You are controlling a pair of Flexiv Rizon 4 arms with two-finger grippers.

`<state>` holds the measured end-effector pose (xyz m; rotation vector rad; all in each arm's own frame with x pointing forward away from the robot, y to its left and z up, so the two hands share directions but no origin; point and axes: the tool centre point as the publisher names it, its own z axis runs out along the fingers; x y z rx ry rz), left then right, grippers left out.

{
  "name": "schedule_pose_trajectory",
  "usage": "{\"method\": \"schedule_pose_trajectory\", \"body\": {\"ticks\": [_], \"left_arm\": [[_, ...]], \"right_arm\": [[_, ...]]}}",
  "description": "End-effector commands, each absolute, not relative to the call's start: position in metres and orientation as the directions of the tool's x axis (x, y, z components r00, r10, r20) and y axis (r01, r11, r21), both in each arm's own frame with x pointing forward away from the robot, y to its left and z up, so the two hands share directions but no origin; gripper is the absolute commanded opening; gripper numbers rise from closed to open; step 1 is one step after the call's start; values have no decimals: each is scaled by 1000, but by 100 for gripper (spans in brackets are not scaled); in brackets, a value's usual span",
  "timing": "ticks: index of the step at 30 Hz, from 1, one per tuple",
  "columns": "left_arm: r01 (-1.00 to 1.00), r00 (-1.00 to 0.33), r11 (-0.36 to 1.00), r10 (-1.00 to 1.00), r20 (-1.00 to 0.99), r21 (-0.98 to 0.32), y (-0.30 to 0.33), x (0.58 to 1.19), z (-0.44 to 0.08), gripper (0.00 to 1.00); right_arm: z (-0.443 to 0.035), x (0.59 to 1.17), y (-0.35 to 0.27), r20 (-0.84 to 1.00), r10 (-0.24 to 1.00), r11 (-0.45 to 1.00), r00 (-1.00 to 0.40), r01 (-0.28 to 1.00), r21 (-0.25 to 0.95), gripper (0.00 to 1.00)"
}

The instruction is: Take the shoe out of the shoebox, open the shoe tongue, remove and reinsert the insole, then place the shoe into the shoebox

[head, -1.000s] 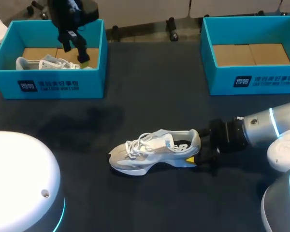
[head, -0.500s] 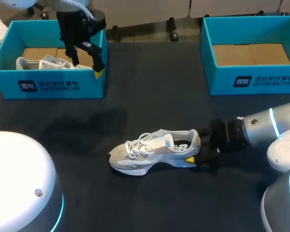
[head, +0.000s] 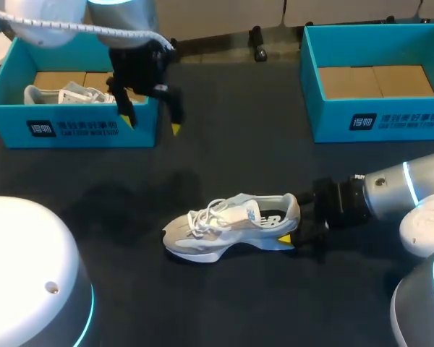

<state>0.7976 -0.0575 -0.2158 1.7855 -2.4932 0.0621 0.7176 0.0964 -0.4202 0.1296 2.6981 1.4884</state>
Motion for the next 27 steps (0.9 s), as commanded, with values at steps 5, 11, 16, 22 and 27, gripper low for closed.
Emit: {"method": "schedule_pose_trajectory", "body": {"ticks": [5,11,16,22,27], "left_arm": [[-943,-331,333,-942,56,22,-85,780,-241,100],[-942,-335,336,-941,45,25,-103,769,-252,100],[-936,-348,350,-937,37,37,-120,759,-262,100],[-930,-363,364,-931,23,49,-145,749,-276,100],[-918,-390,390,-921,18,77,-156,742,-283,100]], "right_arm": [[-425,717,103,-9,102,537,-995,48,843,0],[-425,717,103,-9,102,537,-995,48,843,0],[-425,717,103,-9,102,537,-995,48,843,0],[-425,717,103,-9,102,537,-995,48,843,0],[-425,717,103,-9,102,537,-995,48,843,0]]}}
